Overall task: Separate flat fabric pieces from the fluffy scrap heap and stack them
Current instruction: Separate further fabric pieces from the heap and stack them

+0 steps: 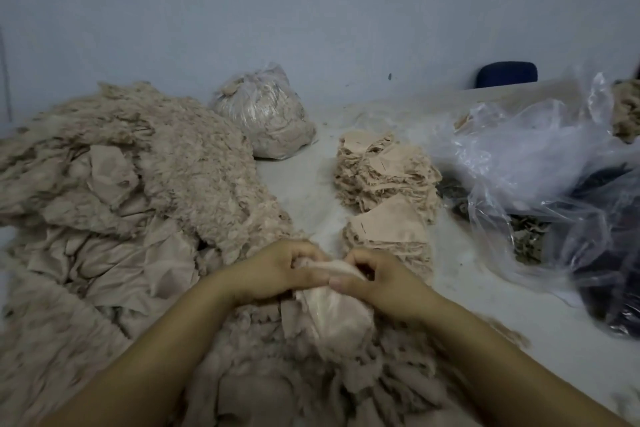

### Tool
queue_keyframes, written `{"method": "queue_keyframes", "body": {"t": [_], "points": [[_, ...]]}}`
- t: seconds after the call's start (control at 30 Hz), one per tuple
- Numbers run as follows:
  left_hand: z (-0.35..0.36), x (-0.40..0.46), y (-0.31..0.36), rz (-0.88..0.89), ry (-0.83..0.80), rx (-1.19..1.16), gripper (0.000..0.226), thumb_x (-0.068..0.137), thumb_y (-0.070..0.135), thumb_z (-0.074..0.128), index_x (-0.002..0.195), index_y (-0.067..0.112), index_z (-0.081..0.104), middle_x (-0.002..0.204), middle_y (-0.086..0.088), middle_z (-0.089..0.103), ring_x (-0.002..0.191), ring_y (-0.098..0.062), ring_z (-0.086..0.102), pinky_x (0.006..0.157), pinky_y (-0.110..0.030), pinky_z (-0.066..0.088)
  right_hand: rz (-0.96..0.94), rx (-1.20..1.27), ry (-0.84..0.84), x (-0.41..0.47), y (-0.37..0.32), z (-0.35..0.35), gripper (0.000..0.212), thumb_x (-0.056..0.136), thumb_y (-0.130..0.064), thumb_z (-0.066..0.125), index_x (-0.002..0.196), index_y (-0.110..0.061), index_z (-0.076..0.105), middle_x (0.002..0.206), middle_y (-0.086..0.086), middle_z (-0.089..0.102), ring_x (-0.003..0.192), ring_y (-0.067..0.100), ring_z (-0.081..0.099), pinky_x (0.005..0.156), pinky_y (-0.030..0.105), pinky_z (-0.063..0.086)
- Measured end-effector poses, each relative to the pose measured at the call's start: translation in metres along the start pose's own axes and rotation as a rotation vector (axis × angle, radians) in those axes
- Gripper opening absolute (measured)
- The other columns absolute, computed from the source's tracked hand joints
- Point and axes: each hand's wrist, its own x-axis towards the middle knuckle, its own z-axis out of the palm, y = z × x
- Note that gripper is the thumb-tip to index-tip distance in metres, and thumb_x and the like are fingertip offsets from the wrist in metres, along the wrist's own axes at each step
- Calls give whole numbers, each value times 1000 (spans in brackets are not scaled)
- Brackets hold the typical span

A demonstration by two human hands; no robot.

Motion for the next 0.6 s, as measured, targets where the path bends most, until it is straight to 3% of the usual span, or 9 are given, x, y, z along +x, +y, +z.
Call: {"method": "queue_keyframes", "body": {"t": [0.1, 0.17, 0.23, 0.33, 0.43, 0.6], "points": [[3, -5, 12, 77, 138, -309, 13, 83, 27, 61, 76, 16, 63, 62, 14, 58, 59, -1, 51, 56, -14, 41, -31, 233, 37, -2, -11, -5, 30, 81, -33, 73, 84, -5, 61, 69, -4, 56, 63, 6, 51, 59, 22, 39], [12, -4, 19, 107, 180, -328, 20, 84, 32, 56, 73, 16, 61, 59, 12, 57, 55, -1, 50, 53, -14, 40, -33, 262, 38, -2, -19, -4, 30, 79, -39, 70, 78, -10, 63, 66, -7, 57, 61, 5, 51, 57, 19, 40], [21, 0, 22, 109, 298, -333, 25, 89, 30, 52, 71, 13, 55, 54, 12, 52, 50, -1, 45, 49, -14, 37, -53, 248, 96, 0, -22, 0, 20, 86, -29, 67, 71, -16, 63, 62, -14, 55, 59, 1, 49, 58, 15, 39], [18, 1, 16, -39, 584, -459, 28, 98, 22, 47, 71, 13, 50, 50, 11, 51, 45, -4, 48, 44, -15, 38, -22, 296, 282, -2, -18, 1, 30, 92, -17, 61, 62, -23, 60, 58, -15, 53, 56, 0, 47, 56, 15, 38], [6, -5, 4, -142, 776, -456, 30, 98, 27, 47, 71, 16, 53, 68, -2, 54, 61, -19, 53, 53, -24, 36, 20, 361, 441, -8, -8, -11, 36, 94, -19, 58, 58, -24, 55, 54, -12, 46, 51, 3, 41, 49, 16, 34], [37, -5, 21, -127, 413, -461, 39, 76, 59, 58, 75, 21, 63, 53, 13, 55, 38, -2, 40, 36, -14, 30, -22, 364, 489, -1, -14, 1, 27, 97, -21, 53, 71, -24, 59, 62, -11, 57, 58, 3, 51, 56, 17, 41]]}}
